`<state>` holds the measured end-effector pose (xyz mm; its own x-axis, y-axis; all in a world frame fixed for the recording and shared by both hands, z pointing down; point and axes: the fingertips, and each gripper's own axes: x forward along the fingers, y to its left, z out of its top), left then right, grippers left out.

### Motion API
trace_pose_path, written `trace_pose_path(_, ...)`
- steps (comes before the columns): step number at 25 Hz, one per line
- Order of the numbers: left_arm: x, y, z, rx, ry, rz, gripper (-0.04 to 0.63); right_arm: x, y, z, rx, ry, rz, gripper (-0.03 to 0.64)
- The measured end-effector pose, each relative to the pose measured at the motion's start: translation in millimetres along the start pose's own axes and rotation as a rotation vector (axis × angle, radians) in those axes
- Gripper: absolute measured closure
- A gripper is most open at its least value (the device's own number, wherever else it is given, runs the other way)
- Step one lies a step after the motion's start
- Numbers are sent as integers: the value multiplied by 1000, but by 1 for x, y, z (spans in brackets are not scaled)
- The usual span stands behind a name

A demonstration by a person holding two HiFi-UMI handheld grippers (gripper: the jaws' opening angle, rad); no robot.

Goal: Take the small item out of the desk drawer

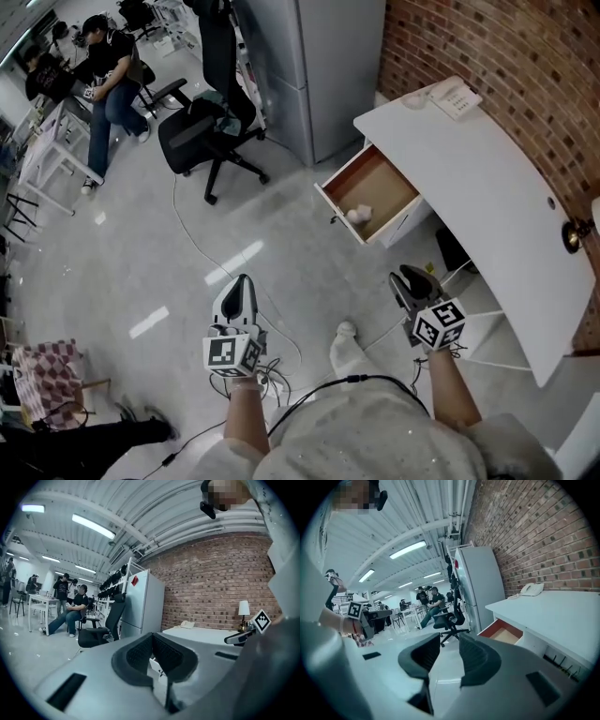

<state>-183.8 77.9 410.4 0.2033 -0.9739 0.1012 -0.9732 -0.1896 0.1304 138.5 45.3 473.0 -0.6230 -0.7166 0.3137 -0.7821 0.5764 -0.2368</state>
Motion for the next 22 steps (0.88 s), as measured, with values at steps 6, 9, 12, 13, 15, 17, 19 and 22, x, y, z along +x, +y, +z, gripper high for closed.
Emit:
trace_pose_path(6, 55, 2, -13, -10, 29, 16, 597, 41, -35, 1, 10, 53, 31, 474)
trace_pose_path(9, 75, -5, -19, 4, 60, 8, 597, 53, -51, -5, 20, 92, 41, 474)
trace_pose_path(12, 92, -5, -23, 16, 76, 6, 597, 67, -62, -9, 34, 111, 48, 474)
trace_pose_path(13, 98, -4, -24, 15, 77, 6, 597, 72, -65, -10, 38, 114, 51, 475)
trace_pose_path(15, 109, -6, -25, 15, 79, 2, 597, 81, -70, -14, 41, 125, 57, 474)
trace_pose_path(17, 118, -12, -29, 16, 88, -15, 597, 86, -74, -21, 40, 144, 61, 474)
trace_pose_path(19, 126, -19, -35, 11, 103, -35, 597, 92, -76, -27, 41, 164, 65, 474)
trace_pose_path(22, 137, -27, -46, 10, 131, -63, 597, 100, -76, -36, 38, 195, 70, 475)
